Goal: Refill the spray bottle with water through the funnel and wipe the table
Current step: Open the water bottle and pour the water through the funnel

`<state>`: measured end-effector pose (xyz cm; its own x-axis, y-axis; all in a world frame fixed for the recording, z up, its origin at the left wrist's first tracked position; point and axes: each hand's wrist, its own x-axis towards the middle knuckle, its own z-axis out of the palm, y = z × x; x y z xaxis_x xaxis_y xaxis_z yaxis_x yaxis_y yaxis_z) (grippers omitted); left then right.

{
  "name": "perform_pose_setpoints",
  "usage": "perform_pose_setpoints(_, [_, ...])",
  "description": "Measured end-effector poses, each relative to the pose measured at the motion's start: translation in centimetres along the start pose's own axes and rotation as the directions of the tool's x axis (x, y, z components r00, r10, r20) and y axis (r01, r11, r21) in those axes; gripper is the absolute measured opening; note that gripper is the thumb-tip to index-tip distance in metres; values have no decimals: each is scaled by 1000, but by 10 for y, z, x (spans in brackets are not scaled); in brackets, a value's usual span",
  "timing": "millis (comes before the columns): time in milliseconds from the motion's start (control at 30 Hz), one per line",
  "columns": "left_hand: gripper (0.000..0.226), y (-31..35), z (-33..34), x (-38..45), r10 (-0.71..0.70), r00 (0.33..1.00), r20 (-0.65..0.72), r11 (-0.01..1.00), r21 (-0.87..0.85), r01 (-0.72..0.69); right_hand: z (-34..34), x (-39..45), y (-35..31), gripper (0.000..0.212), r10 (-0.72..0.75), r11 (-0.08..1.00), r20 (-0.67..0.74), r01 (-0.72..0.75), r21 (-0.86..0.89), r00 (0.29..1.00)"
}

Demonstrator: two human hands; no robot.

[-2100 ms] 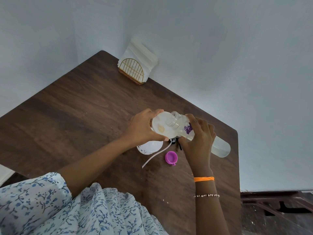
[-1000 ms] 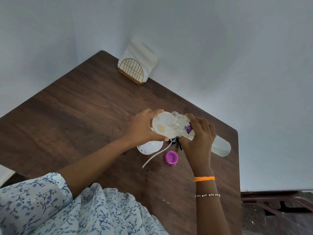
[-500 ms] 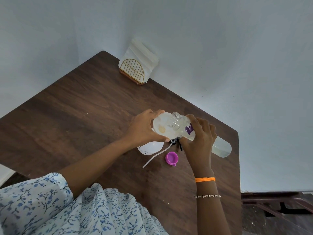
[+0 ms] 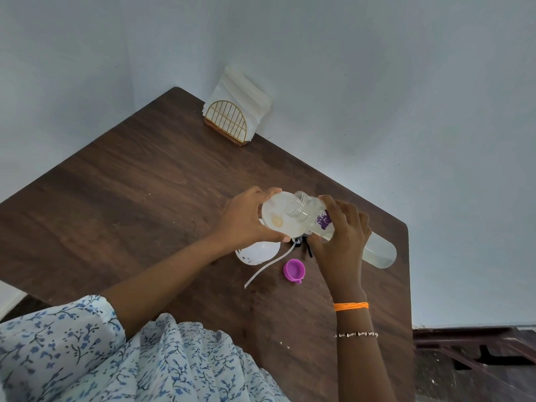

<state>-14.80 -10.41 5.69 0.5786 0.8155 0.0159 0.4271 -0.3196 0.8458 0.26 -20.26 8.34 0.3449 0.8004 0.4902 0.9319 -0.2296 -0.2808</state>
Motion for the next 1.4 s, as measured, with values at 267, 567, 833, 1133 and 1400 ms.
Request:
perform_pose_setpoints(267, [89,0,0,0,3,1000,-1,1000,2,-3,-1,1,-1,66,2,1000,-1,-2,1,1000])
perform_pose_setpoints(567, [89,-1,0,-1,12,1000,-5,1000,-11,-12,-1,1,-2,66,-4,1000,-2,4,-5,1000])
perform_pose_setpoints(833, [90,-1,1,0,10,1000,-7,1000,-8,-10,-1,1,-2,65,6,1000,-2,-6,-1,1000])
perform_pose_setpoints(1133, [90,-1,0,0,3,1000,-1,1000,-1,-3,1,1,0,65,-2,1000,-6,2,-9,1000])
perform_pose_setpoints(1400, [89,-3,1,0,-3,1000,-2,1000,-5,3,0,1,0,65,-4,1000,-7,4,-8,1000])
